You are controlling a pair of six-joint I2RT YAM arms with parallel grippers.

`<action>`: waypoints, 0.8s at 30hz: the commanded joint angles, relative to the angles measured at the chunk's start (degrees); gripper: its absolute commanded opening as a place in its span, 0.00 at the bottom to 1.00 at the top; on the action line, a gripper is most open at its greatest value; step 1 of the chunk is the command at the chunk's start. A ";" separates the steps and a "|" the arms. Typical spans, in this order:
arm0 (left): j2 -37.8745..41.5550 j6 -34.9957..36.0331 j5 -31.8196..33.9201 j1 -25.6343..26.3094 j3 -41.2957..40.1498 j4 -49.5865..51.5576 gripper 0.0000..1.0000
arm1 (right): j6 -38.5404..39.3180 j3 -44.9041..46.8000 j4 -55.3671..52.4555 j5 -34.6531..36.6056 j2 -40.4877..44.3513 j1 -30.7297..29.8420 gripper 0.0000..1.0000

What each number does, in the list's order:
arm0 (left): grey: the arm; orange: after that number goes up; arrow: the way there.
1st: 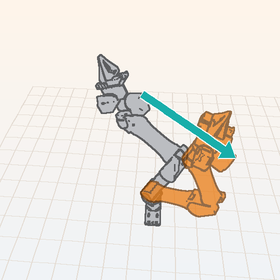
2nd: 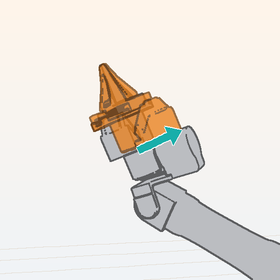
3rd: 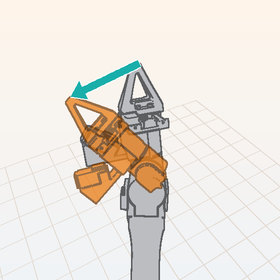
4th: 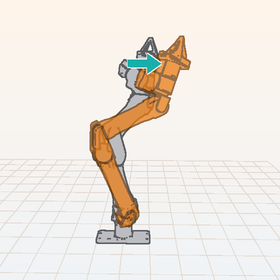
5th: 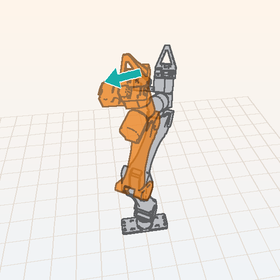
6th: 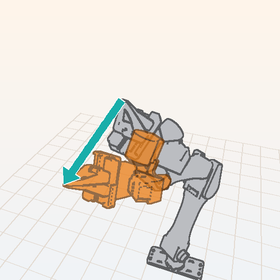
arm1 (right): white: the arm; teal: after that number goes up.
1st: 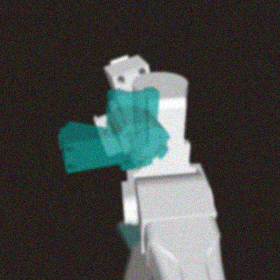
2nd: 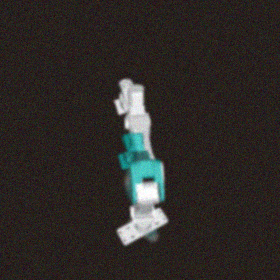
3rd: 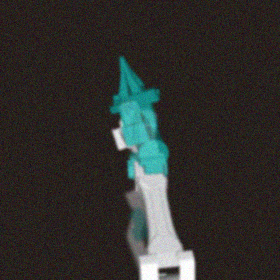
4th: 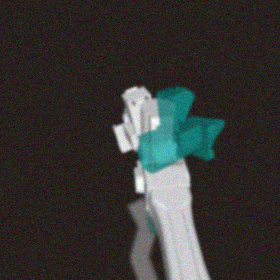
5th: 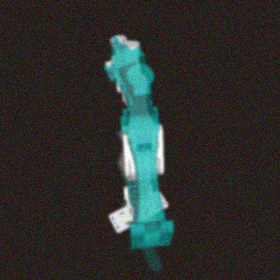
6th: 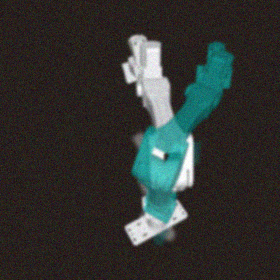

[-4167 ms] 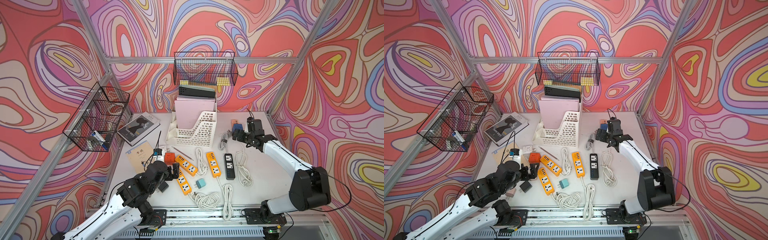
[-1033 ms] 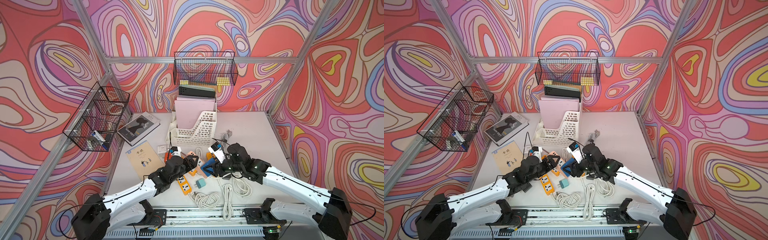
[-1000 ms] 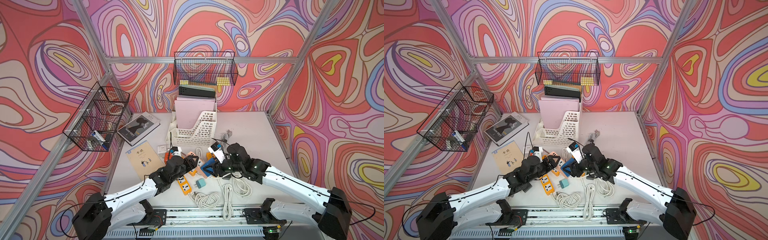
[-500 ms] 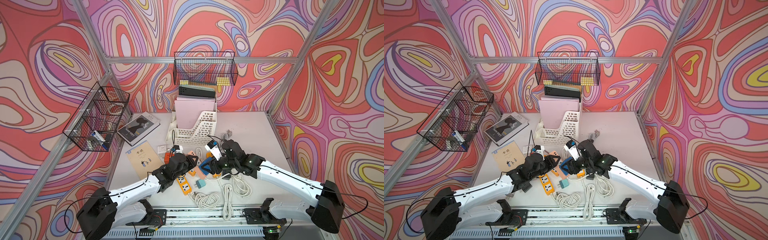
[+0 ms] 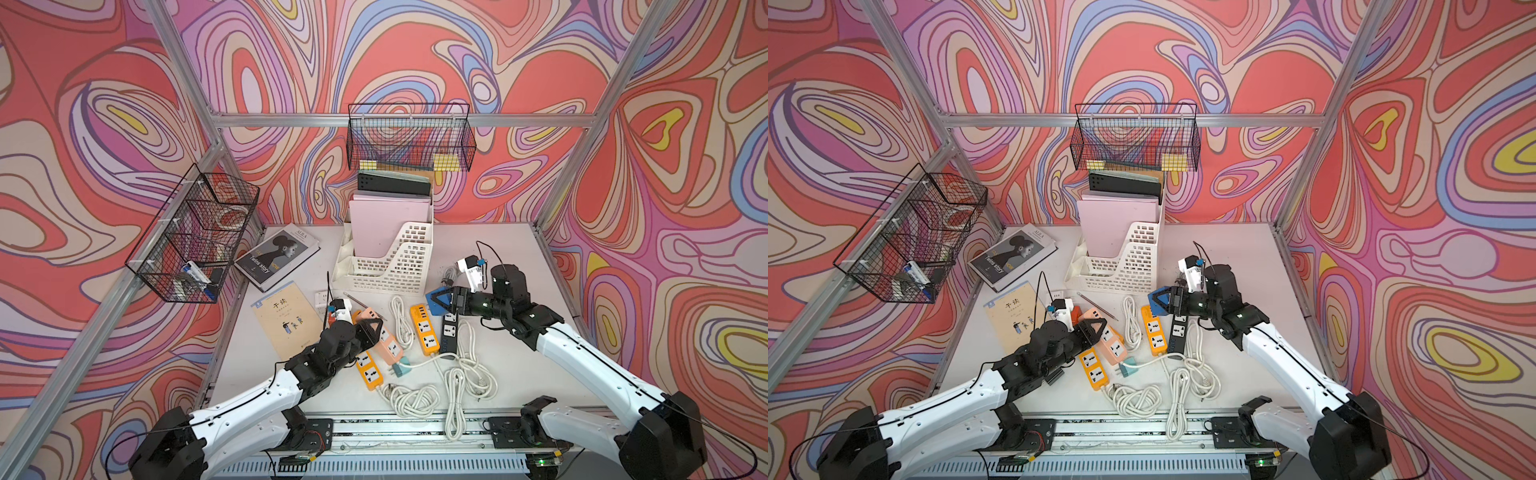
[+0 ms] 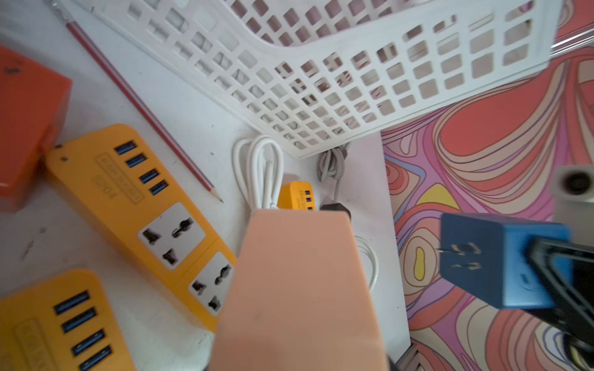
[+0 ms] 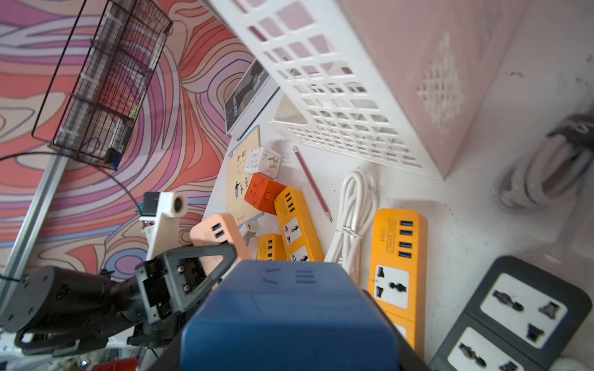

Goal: Pull the plug off the socket
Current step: Place the plug at the center of the board.

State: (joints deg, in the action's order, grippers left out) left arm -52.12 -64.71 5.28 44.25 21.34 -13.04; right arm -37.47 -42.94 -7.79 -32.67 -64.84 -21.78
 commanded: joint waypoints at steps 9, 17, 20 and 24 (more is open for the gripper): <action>-2.94 0.80 -6.02 -0.30 0.07 -10.39 0.00 | -19.10 1.62 14.28 -0.72 -14.91 4.60 0.33; -3.78 1.57 -6.81 -0.32 1.05 -10.23 0.00 | -11.21 -5.31 5.86 1.20 -24.44 4.99 0.37; -4.11 1.75 -6.66 -0.30 1.11 -10.77 0.00 | -10.08 -6.82 4.97 1.24 -27.08 4.99 0.39; -5.05 1.82 -7.15 -0.30 1.75 -11.44 0.00 | -8.99 -8.50 3.99 1.39 -30.31 4.99 0.41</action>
State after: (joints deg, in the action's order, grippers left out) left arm -56.62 -64.25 -0.62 44.25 21.37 -21.30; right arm -48.66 -49.67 -2.68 -31.75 -93.51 -16.95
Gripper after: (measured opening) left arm 0.354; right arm 0.609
